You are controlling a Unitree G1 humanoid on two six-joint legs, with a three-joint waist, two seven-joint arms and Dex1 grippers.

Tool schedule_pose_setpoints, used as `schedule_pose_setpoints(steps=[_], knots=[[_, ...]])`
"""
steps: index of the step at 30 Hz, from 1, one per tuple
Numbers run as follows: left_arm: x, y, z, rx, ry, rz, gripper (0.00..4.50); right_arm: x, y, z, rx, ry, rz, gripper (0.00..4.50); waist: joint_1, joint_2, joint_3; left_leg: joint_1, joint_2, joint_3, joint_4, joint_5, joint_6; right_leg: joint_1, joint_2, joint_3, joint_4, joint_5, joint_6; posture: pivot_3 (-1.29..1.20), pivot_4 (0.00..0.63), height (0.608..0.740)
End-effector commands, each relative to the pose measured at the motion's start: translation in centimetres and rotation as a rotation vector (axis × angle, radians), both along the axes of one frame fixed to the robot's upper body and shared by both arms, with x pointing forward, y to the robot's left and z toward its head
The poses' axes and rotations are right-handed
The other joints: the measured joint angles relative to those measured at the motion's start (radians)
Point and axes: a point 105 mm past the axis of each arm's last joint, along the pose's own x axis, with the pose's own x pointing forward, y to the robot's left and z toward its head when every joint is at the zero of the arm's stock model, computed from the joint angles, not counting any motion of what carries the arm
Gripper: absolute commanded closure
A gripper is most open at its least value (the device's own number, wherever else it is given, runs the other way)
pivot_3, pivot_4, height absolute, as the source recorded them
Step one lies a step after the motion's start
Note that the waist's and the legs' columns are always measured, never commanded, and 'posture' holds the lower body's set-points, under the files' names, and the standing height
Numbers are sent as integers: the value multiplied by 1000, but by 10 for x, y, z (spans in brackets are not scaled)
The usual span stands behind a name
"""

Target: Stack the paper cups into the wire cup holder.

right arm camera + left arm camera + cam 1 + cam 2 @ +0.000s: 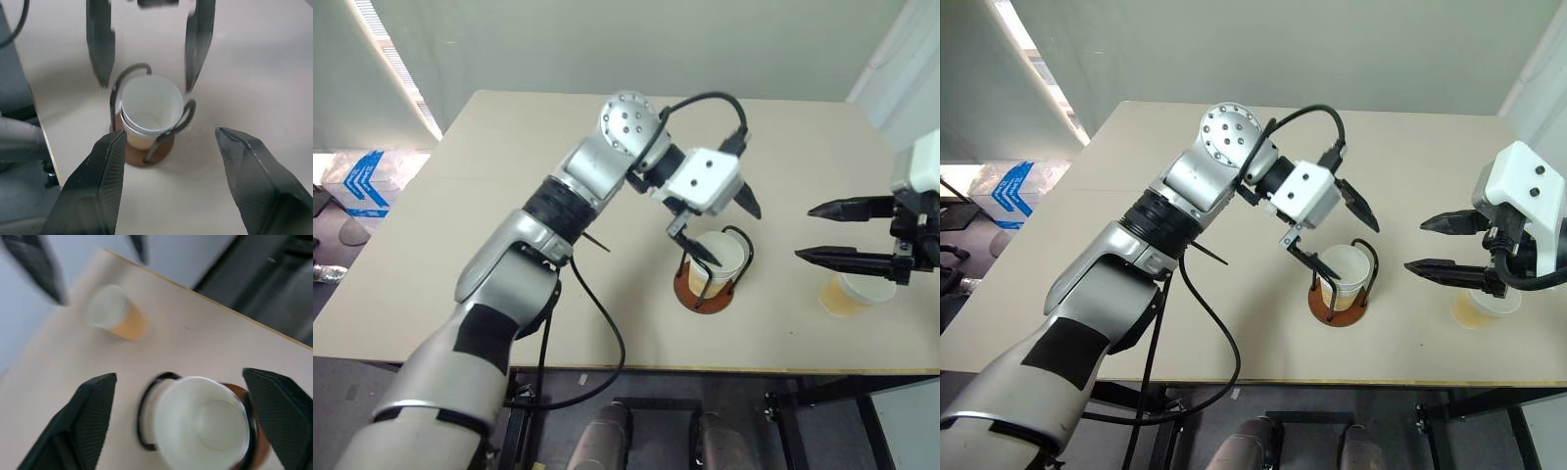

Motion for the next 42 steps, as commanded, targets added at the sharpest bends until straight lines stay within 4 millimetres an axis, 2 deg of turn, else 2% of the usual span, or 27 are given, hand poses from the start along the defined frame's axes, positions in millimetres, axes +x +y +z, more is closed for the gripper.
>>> schedule_pose_setpoints(steps=[1, 6, 11, 15, 19, 22, 24, 41, 42], knots=[[16, 36, 28, -143, 73, 147, 14, 7, -18, -4, -76, -27, -99, 1438, -3, 1, 0, 0, 0, 0, 0, 0, 0, 0, 0, 0, 0, 0, 0, 0, 150, 740], [25, 80, 14, -168, 124, 309, 0, 14, -40, -26, -202, 10, -168, 34, -10, 4, -2, 5, 1, 5, -2, -1, 0, 1, 0, 1, 0, 0, 0, 0, 150, 740], [11, 114, -8, -187, 158, 440, 0, 18, -69, -54, -344, 65, -222, 34, -9, 3, -2, 4, 1, 4, 0, -1, 1, 1, 0, 1, 0, 0, 0, 0, 150, 740], [2, 132, -21, -184, 182, 547, 0, 17, -85, -68, -401, 123, -242, 34, -8, 3, -2, 5, 0, 5, 1, -2, 1, 3, 0, 2, 0, 0, -1, 0, 150, 740], [-5, 135, -26, -197, 201, 598, 0, 18, -103, -75, -449, 146, -280, 34, -9, 3, -2, 11, 0, 5, 1, -2, 2, 8, 0, 2, 0, -2, -5, 0, 150, 740], [-7, 138, -32, -188, 205, 631, 0, 18, -105, -82, -438, 171, -271, 34, -10, 3, -2, 12, 1, 5, 1, -3, 4, 9, 0, 2, 0, -3, -13, 0, 150, 740], [-6, 138, -33, -175, 195, 641, 0, 18, -106, -85, -436, 183, -265, 34, -13, 3, -1, 14, 1, 4, 1, -6, 9, 10, 0, 2, 1, -2, -14, 0, 150, 740], [0, 139, -32, -162, 175, 652, 0, 24, -96, -110, -423, 203, -225, 34, -16, 3, -1, 13, 1, 1, -4, -1, 6, 9, 1, 1, -1, 0, -16, 0, 150, 740], [1, 139, -32, -164, 177, 652, 0, 25, -95, -112, -429, 197, -218, 201, -16, 3, -1, 13, 1, 1, -5, -1, 6, 9, 1, 1, -1, 0, -16, 0, 150, 740]])
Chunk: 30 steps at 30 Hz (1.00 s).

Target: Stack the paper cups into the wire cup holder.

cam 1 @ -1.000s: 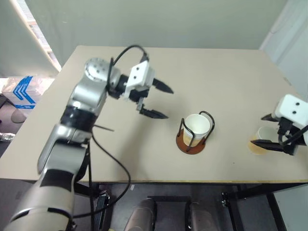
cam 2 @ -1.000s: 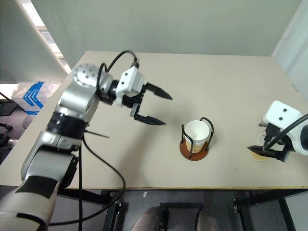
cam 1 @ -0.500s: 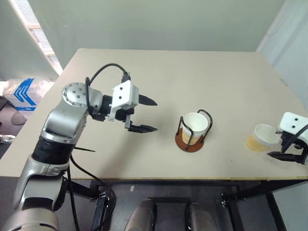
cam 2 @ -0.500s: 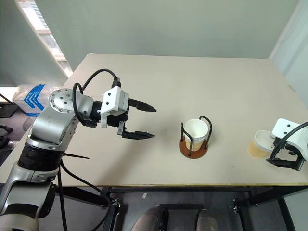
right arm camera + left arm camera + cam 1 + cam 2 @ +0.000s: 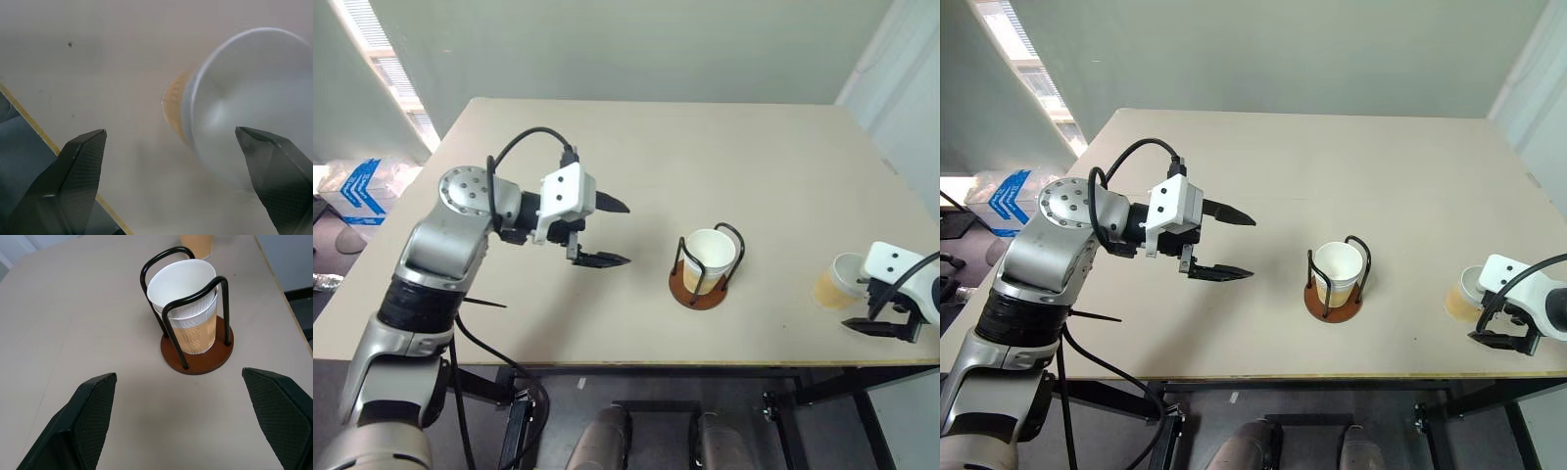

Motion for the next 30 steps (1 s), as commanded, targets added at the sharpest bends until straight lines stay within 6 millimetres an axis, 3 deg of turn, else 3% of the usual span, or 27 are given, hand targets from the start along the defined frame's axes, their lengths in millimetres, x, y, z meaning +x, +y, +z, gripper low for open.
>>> schedule_pose_setpoints(steps=[1, 7, 13, 20, 24, 30], knots=[[0, 0, 13, -2, -52, -6, 0, 6, 4, 3, -35, -43, 35, 413, 0, 0, 0, 0, 0, 0, 0, 0, 0, 0, 0, 0, 0, 0, 0, 0, 150, 740], [-4, 4, 12, -23, -7, -25, 0, 9, 8, 9, -29, -60, 76, 2418, 0, 0, 0, 0, 0, -1, 0, 0, 0, 0, 0, 0, 0, 0, 0, 0, 150, 740], [-10, 9, 28, -183, 112, -62, 0, 8, 14, 25, -34, -80, 143, 4472, 0, 0, 0, 0, 0, -1, -1, -1, -1, 0, 0, 0, 0, 0, 0, 0, 150, 740], [-12, 16, 30, -195, 150, -63, 0, 12, 45, 54, 12, -161, 239, 4472, -2, 0, 0, 0, 0, -2, -2, -1, -1, -1, 0, 0, 0, 0, -1, 0, 150, 740], [-10, 18, 30, -180, 134, -53, 0, 12, 85, 97, 68, -256, 391, 4472, -5, 1, 1, -2, 0, -1, -3, 0, -2, -3, 0, 0, 0, -1, -1, 0, 150, 740], [-10, 17, 27, -162, 129, -53, 0, 8, 135, 139, 101, -317, 605, 4472, -8, 0, 1, -3, 0, -4, -5, 2, -5, -5, 1, -1, 0, -3, -3, 0, 150, 740]])
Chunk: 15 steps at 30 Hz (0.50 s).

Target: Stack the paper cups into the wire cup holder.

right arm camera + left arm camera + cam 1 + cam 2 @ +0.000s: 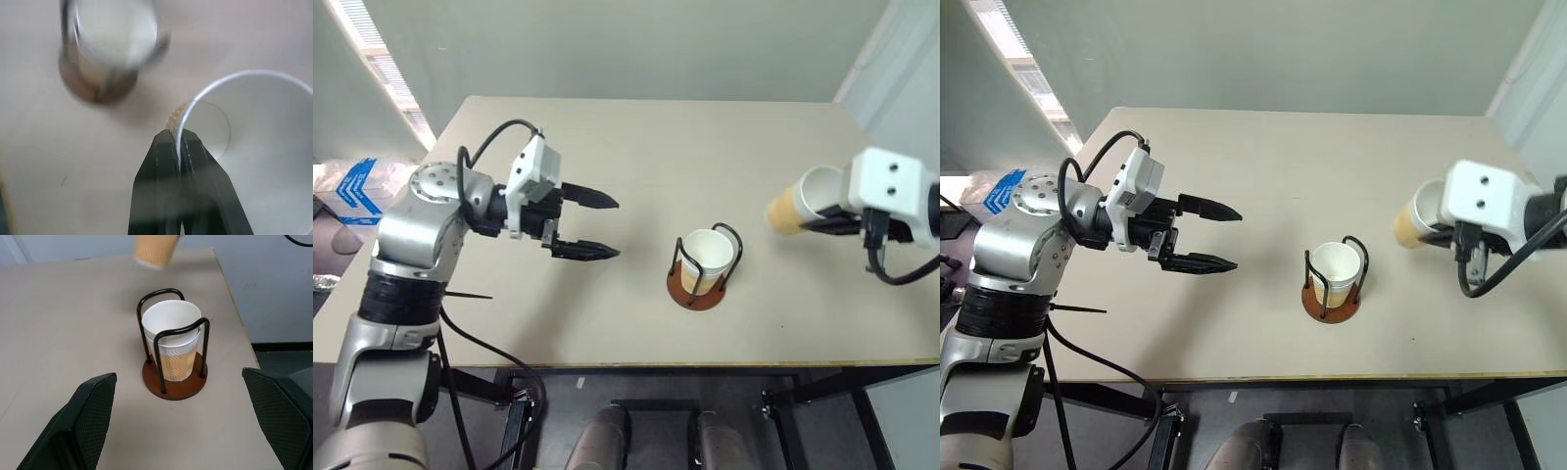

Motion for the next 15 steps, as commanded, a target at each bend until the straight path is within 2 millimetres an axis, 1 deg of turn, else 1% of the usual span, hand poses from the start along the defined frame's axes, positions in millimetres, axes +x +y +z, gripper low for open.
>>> schedule_pose_setpoints(steps=[1, 3, 4, 7, 12, 15], knots=[[-1, -1, 11, 9, -61, -10, 0, -7, 26, 14, -9, 7, 124, 4472, -1, 0, 0, 0, 0, 0, 0, 0, 0, -1, 0, 0, 1, 0, 0, 0, 150, 740], [-1, -1, 10, 10, -62, -11, 0, -11, 37, 15, -19, 27, 178, 4472, 0, 0, 0, -1, 0, 0, 0, 2, -3, -2, 0, 0, 1, -1, -1, 0, 150, 740], [-1, -1, 10, 13, -64, -12, 0, -14, 42, 14, -21, 40, 205, 4472, 0, 0, 0, -1, 0, -1, 0, 4, -7, -2, 0, 0, 1, -1, -1, 0, 150, 740], [1, -2, 8, 17, -72, -11, 0, -18, 56, 7, -28, 84, 275, 4472, 1, 0, 0, -1, 0, -1, -1, 4, -7, -2, 0, -1, 1, -3, -3, 0, 150, 740], [1, -3, 7, 19, -75, -15, 0, -15, 59, -7, -63, 119, 301, 4472, 0, 0, 0, -2, 0, -1, -1, 4, -7, -3, -1, -1, 2, -3, -3, 0, 150, 740], [1, -3, 7, 21, -77, -13, 0, -12, 55, -17, -113, 124, 304, 4472, 0, 0, 0, -1, 0, -1, -1, 4, -7, -2, -1, -1, 2, -3, -4, 0, 150, 740]])
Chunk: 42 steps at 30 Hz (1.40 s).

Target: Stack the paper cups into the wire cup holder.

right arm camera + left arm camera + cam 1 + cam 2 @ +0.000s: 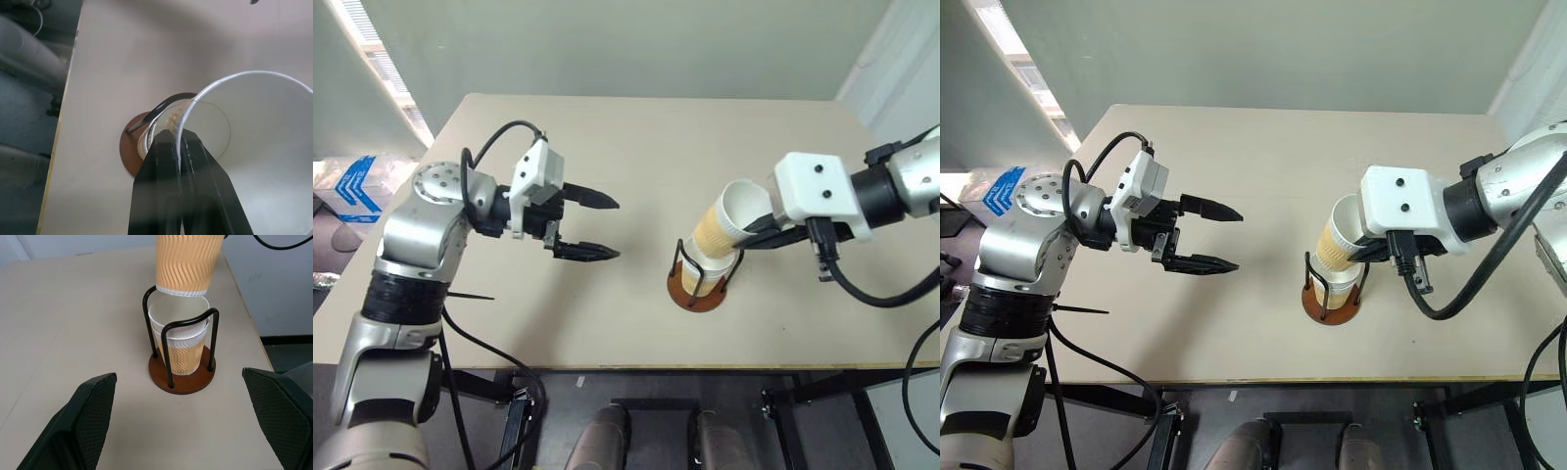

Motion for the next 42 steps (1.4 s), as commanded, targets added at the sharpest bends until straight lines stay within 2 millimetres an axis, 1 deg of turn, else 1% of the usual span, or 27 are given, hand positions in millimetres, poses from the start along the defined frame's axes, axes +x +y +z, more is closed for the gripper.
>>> schedule_pose_setpoints(steps=[1, 5, 9, 10, 13, 15, 17, 18, 19, 21, 22, 23, 25, 28, 31, 33, 37, 39, 42], knots=[[-2, -2, 10, -3, -46, -16, 0, 3, -4, -6, -57, -33, 14, 4472, 0, 0, 0, 0, 0, 0, 0, 0, 0, 0, 0, 0, 0, 0, 0, 0, 150, 740], [-3, -1, 11, 0, -48, -10, 0, 6, -5, -17, -82, -25, 24, 4472, 0, 0, 0, 1, 0, 0, 0, 0, 0, 0, 0, 0, 0, 1, -2, 0, 150, 740], [-2, -1, 11, 0, -50, -5, 0, 8, -3, -21, -83, -24, 28, 4472, -1, 0, 0, 1, 0, 0, 0, 0, 0, 0, 0, 0, 1, 2, -3, 0, 150, 740], [-2, -1, 11, 1, -52, -3, 0, 11, -1, -22, -75, -28, 25, 4286, -1, 0, 0, 1, 0, 0, 0, 0, 0, 0, 0, 0, 1, 2, -3, 0, 150, 740], [-1, -2, 11, 4, -53, 2, 0, 17, 4, -18, -36, -54, 10, 3614, -3, 0, 0, 2, 0, 0, 0, 0, 1, 0, 0, -1, 1, 4, -5, 0, 150, 740], [-1, -2, 11, 6, -54, 2, 0, 22, 6, -12, -8, -72, -7, 2943, -3, 0, 0, 2, 0, 0, 0, 0, 1, 0, 0, -1, 1, 5, -5, 0, 150, 740], [0, -2, 11, 7, -60, 7, 0, 28, 7, -2, 39, -93, -35, 2191, -3, 0, 0, 2, 0, 0, 0, 1, 2, 0, 0, -1, 1, 5, -6, 0, 150, 740], [1, -2, 10, 7, -66, 12, 0, 33, 7, 9, 96, -107, -71, 1917, -4, 0, 0, 1, 0, 0, 0, 1, 2, -1, 0, -1, 1, 6, -6, 0, 150, 740], [2, -2, 10, 7, -72, 19, 0, 37, 6, 17, 147, -115, -100, 1538, -4, 0, 0, 1, 0, 0, 0, 1, 2, -1, 0, -1, 1, 6, -7, 0, 150, 740], [5, 0, 10, 2, -78, 45, 0, 45, 0, 33, 252, -134, -179, 885, -3, 0, 0, 2, 0, 0, 0, 1, 3, -1, 0, -1, 1, 6, -7, 0, 150, 740], [5, 1, 9, 0, -79, 52, 0, 47, -2, 37, 279, -133, -202, 483, -2, 0, 0, 1, 0, 0, 0, 1, 3, -1, 0, -1, 1, 6, -7, 0, 150, 740], [7, 3, 9, -8, -78, 74, 0, 47, -8, 40, 331, -111, -246, 200, 0, 0, 0, 1, 0, -1, 0, 1, 2, -1, 0, -1, 1, 6, -7, 0, 150, 740], [10, 7, 10, -28, -74, 116, 0, 47, -23, 39, 392, -75, -331, 200, 2, 0, 0, 1, 0, -1, 0, 2, 0, -1, 0, -1, 0, 6, -7, 0, 150, 740], [17, 13, 12, -81, -79, 199, 0, 49, -49, 24, 441, -65, -477, 200, 4, -1, 0, 1, 0, -1, 0, 2, -3, 0, 0, -1, 0, 6, -7, 0, 150, 740], [20, 16, 14, -129, -73, 254, 0, 47, -65, 10, 483, -59, -572, 200, 3, -1, 0, 1, 0, 0, 0, 1, -4, -1, 0, -1, 0, 6, -7, 0, 150, 740], [23, 18, 15, -168, -69, 296, 0, 49, -77, 2, 515, -84, -636, 200, 3, -1, 0, 1, 0, 0, -1, 1, -4, -1, 0, -1, 0, 6, -4, 0, 150, 740], [32, 31, 11, -232, -70, 430, 0, 63, -109, -6, 680, -174, -861, 200, -1, -1, 0, 2, 1, 1, -1, 1, -5, -1, 0, 0, 0, 7, -2, 0, 150, 740], [37, 36, 8, -262, -69, 491, 0, 68, -117, -8, 747, -191, -932, 200, -2, -1, 0, 3, 0, 1, 0, 2, -4, 0, 0, 1, 0, 8, -1, 0, 150, 740], [41, 39, 5, -294, -70, 552, 0, 72, -119, -13, 819, -204, -984, 200, -2, -1, 0, 4, 0, 1, -1, 4, -1, 1, 0, 1, 0, 9, -1, 0, 150, 740]])
